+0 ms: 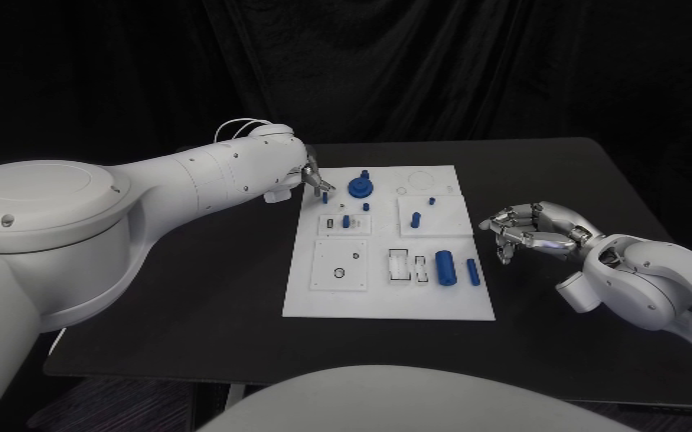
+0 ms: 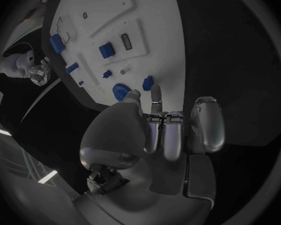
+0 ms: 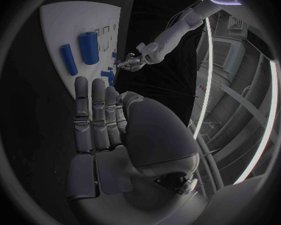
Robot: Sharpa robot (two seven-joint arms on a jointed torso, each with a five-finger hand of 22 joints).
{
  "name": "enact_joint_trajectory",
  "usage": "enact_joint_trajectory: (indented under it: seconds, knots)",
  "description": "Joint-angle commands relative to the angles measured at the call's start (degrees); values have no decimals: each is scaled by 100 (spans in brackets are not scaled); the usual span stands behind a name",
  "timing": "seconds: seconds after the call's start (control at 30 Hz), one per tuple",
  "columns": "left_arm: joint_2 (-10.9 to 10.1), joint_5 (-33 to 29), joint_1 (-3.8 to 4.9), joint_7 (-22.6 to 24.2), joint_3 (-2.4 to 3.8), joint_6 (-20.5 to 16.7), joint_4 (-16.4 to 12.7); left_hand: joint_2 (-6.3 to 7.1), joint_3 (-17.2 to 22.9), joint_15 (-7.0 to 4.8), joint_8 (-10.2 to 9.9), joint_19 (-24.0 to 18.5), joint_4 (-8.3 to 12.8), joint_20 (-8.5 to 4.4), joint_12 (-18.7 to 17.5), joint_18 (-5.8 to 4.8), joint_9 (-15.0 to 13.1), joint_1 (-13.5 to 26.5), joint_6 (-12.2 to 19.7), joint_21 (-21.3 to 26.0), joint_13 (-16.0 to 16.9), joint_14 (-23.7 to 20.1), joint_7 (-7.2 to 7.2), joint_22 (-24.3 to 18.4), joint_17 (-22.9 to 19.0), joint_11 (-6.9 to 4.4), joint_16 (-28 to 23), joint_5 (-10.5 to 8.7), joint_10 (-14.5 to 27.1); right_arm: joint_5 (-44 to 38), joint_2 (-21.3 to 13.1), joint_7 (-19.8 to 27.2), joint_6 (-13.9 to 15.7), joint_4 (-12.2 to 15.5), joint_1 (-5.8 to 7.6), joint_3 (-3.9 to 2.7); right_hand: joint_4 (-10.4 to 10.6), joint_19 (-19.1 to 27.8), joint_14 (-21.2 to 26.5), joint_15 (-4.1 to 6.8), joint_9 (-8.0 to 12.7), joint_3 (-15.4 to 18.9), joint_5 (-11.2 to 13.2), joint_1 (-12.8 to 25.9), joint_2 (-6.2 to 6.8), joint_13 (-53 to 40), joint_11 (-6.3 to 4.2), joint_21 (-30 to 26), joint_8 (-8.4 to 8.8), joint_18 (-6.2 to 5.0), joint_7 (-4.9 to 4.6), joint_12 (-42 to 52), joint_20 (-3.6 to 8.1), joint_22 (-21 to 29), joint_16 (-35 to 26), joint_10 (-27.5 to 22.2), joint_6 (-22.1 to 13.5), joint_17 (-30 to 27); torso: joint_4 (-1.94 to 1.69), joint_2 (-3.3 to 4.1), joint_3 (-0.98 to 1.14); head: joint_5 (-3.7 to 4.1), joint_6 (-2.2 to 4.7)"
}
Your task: Assemble the parts on the task board
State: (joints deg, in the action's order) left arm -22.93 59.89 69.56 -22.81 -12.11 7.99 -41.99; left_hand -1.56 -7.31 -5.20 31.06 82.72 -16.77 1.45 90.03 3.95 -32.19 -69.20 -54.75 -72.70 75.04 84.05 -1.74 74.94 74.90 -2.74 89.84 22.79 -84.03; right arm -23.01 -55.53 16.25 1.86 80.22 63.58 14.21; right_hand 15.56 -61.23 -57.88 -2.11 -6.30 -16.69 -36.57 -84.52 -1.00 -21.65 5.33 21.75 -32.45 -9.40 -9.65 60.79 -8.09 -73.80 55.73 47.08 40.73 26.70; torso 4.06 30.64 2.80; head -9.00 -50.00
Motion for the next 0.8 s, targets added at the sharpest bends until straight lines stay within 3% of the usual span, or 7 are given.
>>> enact_joint_trajectory:
  seconds: [0.03, 0.53, 0.8]
  knots:
    - [26, -6, -16, 110, 5, 86, 21, -44, 47, 31, -24, -50, 7, 0, -3, 3, -12, -48, 40, 43, 1496, 595, 3, 973, 1510, 51, 16, 49, -597, -12, 4, 35, -6, 5, -10, -4, -21, 18, 12, 25, 3, -12, -37, -23, 39, 9, 2, 38, -16, -103, 0, 35, 14, -8, 19, -10, 5, -8, -1, 1, 0, -4, 0]
    - [61, -6, -35, 96, 5, 201, 69, -49, 54, 36, -27, -62, 5, 5, -3, 8, -17, -56, 40, 63, 1496, 595, -1, 968, 1510, 55, 16, 77, -597, -12, 20, 73, 3, -1, -10, -4, -22, 17, 13, 25, 3, -20, -40, -26, 28, 11, 1, 41, -18, -103, 1, 36, 15, -9, 21, -10, 5, -11, 0, 1, 0, -20, 0]
    - [85, -6, -52, 98, 5, 192, 73, -64, 82, 47, -66, -81, 5, 21, -3, 12, -19, -92, 64, 82, 1496, 595, -11, 964, 1510, 65, 16, 181, -597, -12, 30, 114, 12, 11, -10, -4, -28, 16, 12, 26, 2, -27, -43, -34, 21, 12, -1, 43, -21, -104, 3, 37, 15, -10, 23, -8, 9, -12, -1, 2, 2, -12, 0]
